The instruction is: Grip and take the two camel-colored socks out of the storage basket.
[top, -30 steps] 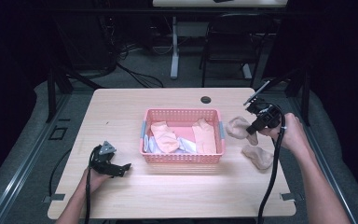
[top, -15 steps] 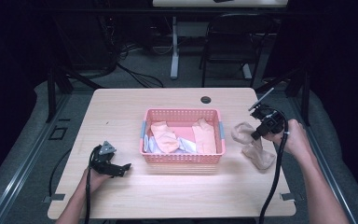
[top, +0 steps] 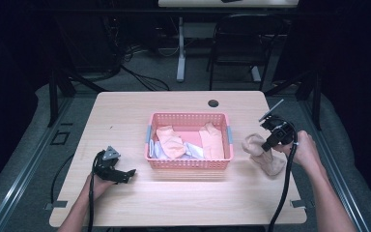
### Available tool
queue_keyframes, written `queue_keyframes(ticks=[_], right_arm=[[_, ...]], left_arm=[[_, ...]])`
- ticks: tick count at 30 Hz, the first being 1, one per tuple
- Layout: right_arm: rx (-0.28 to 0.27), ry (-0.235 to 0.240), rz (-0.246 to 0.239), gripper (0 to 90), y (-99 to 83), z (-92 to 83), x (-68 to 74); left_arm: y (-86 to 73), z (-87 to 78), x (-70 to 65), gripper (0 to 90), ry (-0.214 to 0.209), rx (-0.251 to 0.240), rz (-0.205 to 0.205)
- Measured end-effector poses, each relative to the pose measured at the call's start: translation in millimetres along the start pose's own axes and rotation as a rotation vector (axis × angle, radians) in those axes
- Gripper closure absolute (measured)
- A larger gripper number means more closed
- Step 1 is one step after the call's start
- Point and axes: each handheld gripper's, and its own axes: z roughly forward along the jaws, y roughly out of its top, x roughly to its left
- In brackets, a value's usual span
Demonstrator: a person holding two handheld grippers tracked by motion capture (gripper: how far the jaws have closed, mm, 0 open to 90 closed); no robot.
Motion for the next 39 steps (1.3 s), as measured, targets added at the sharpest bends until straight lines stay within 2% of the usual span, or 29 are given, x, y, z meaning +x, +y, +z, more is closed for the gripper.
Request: queue_keyframes(ticks=[3,7,16,22,24,25,26,27,28,29,31,35,39], right_arm=[[0.018,0.007,-0.007,84.1,-0.6,4.6,-2.3],[0.027,0.013,0.02,84.1,-2.6,21.0,-3.0],[0.067,0.021,0.009,83.6,-0.4,44.4,-3.8],[0.095,0.013,0.002,76.9,-0.3,58.6,-1.3],[0.122,0.008,-0.019,70.8,1.2,56.8,-3.8],[0.082,0.01,0.014,66.4,-0.5,58.7,-2.4],[0.094,0.009,0.002,61.4,0.2,56.7,-3.4],[0.063,0.012,0.026,56.1,-1.3,57.6,-2.3],[0.063,0.012,0.026,56.1,-1.3,57.6,-2.3],[0.051,-0.003,0.026,48.6,-2.2,53.6,-2.4],[0.041,-0.008,0.023,39.7,-3.2,50.1,-2.2],[0.002,-0.009,0.045,27.2,-5.4,37.9,-2.1],[-0.069,0.004,0.047,17.0,-10.0,20.0,-0.5]], left_arm=[[0.0,0.0,0.1,0.1,0.0,0.0,0.001],[0.6,0.4,0.5,0.0,-0.001,0.002,0.003],[0.8,1.1,0.7,0.0,0.0,-0.002,0.003],[0.7,0.6,0.6,0.2,0.0,0.001,0.002],[0.7,0.5,0.6,0.1,-0.001,0.002,0.003],[0.7,0.5,0.6,0.1,-0.001,0.002,0.003],[0.7,0.5,0.6,0.1,-0.001,0.002,0.003],[0.6,0.5,0.6,0.1,-0.001,0.002,0.003],[0.6,0.5,0.6,0.2,-0.001,0.002,0.003],[0.6,0.4,0.6,0.2,0.0,0.002,0.003],[0.2,0.1,0.3,0.1,-0.001,0.001,0.001],[-0.5,-0.7,0.1,0.2,0.002,0.0,0.005],[-0.5,-0.7,0.1,0.2,0.002,0.001,0.005]])
